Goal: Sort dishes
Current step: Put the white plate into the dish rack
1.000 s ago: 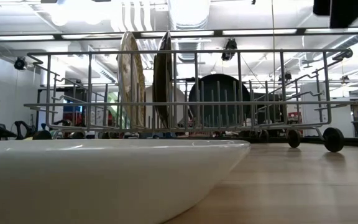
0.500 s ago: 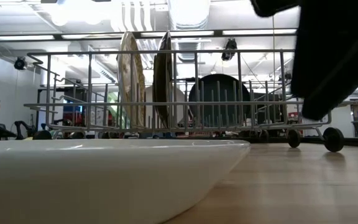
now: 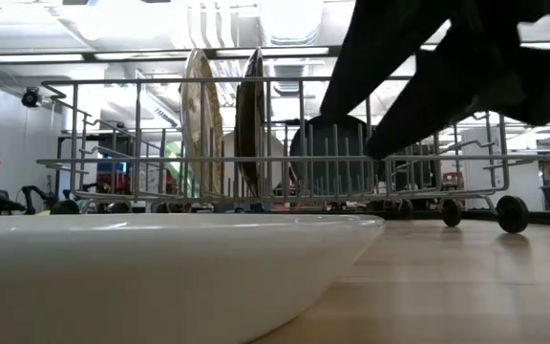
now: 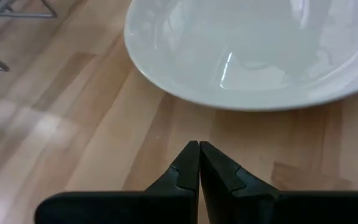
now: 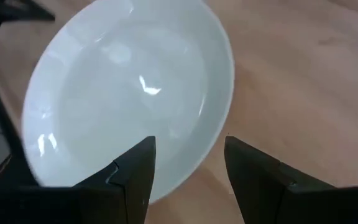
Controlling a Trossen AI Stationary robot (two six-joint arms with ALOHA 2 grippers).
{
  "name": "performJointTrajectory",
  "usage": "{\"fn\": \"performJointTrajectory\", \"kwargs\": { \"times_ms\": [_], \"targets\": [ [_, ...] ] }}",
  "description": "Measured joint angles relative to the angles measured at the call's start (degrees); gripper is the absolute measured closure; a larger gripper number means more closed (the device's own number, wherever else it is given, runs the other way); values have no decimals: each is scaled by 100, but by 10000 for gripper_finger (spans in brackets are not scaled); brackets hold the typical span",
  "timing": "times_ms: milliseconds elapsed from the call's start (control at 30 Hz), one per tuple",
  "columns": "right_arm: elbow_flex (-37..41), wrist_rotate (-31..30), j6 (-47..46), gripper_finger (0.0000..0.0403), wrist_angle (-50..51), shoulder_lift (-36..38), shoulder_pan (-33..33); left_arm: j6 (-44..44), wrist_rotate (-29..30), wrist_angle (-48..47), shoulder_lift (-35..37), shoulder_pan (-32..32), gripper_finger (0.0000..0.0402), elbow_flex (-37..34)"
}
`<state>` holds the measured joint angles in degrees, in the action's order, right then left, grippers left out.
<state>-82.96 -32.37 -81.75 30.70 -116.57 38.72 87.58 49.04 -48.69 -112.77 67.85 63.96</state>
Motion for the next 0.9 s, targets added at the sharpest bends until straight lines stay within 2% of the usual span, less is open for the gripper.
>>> {"fn": "performJointTrajectory", "kwargs": {
  "times_ms": [300, 467, 600, 900],
  "targets": [
    [4, -49, -536, 220, -22, -415, 2, -5, 146, 529, 0, -17, 401, -228],
    [2, -14, -558, 220, -433, -603, 1, -10, 159, 650, 0, -22, 401, -264],
    [2, 91, -419, 220, -871, -743, -33, -274, 161, 908, 0, -26, 401, -264],
    [2, 102, -366, 220, -988, -837, -146, -1124, 160, 1720, 0, -92, 401, -264]
  ]
}}
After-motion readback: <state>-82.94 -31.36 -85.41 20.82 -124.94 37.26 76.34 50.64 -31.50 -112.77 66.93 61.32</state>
